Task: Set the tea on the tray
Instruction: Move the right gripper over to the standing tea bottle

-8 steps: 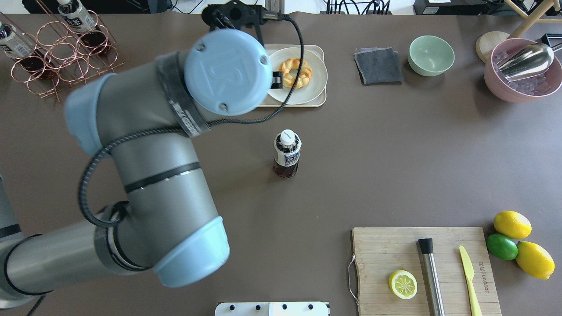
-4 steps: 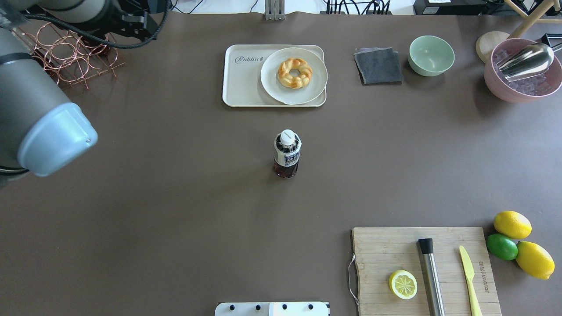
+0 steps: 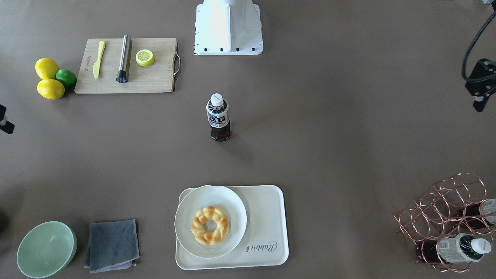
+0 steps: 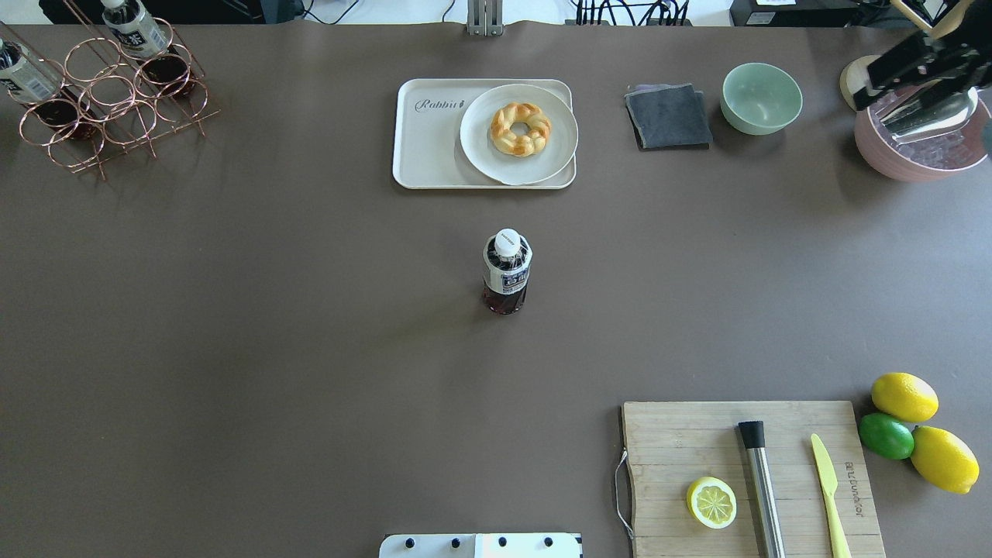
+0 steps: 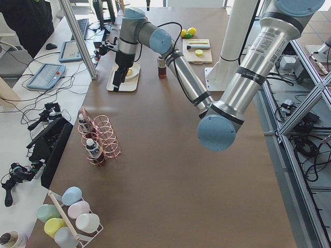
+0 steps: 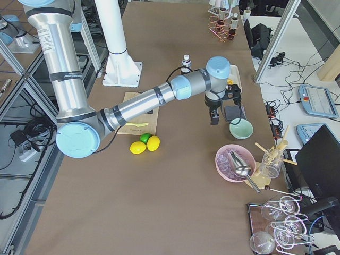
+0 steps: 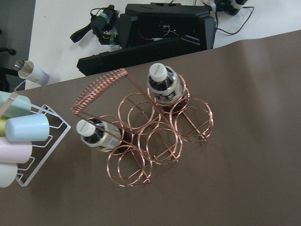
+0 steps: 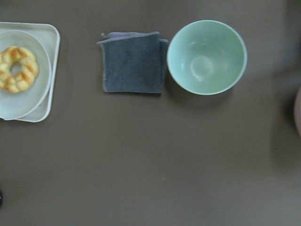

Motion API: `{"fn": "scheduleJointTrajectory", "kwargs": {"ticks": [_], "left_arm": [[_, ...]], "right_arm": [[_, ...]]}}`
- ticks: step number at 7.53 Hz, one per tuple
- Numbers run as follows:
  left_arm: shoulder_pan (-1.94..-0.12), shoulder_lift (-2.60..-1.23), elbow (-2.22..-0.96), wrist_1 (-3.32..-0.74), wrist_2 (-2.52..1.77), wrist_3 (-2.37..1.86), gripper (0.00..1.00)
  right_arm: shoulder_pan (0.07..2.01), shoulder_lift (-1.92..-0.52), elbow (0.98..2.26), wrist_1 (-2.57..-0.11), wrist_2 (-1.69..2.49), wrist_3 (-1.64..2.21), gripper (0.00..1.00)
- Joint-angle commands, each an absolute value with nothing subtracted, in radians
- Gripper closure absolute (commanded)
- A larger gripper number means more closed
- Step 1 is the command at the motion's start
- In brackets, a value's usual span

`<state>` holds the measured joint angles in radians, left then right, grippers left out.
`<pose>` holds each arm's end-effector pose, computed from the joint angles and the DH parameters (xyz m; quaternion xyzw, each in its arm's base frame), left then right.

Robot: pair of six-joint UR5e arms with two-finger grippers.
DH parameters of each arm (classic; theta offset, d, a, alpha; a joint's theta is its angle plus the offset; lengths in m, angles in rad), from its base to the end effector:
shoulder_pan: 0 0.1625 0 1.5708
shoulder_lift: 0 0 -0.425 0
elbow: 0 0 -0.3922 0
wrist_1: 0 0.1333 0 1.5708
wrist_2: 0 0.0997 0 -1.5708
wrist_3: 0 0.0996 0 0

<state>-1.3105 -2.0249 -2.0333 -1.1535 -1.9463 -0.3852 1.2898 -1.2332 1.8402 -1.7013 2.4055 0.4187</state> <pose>0.0498 -0.5631 0.2668 0.1728 0.2485 -0.0134 0.9530 -0.1043 -0.5758 0.3535 0.0677 -0.4440 -0.0343 0.8928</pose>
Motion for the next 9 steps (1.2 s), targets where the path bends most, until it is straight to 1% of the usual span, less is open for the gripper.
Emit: {"fn": "scheduleJointTrajectory", "kwargs": {"ticks": [1,3,5,6,8,9], "left_arm": [[-1.516,-1.903,-1.981,-1.164,-2.038,-0.187,0.02],[-1.581,-1.841,-1.957,-1.173,-2.046,-0.044,0.02],[-1.61,-1.813,-1.95,-1.167,-2.069,0.038,0.02],[-1.652,-1.793,-1.919,-1.164,-2.162,0.125,0.02],[-1.672,-1.714,-1.899,-1.173,-2.195,0.304,0.02],[-1.692,-1.71,-1.895,-1.173,-2.198,0.323,0.02]], "right_arm": [[1.071,-0.986,1.835,-1.753,2.357,0.696,0.0],[0.947,-0.882,1.836,-1.793,2.268,0.802,0.0],[0.879,-0.829,1.845,-1.796,2.234,0.901,0.0],[0.859,-0.803,1.847,-1.796,2.211,0.951,0.0],[0.807,-0.782,1.847,-1.84,2.168,0.956,0.0],[0.775,-0.779,1.873,-1.888,2.136,0.981,0.0]]}}
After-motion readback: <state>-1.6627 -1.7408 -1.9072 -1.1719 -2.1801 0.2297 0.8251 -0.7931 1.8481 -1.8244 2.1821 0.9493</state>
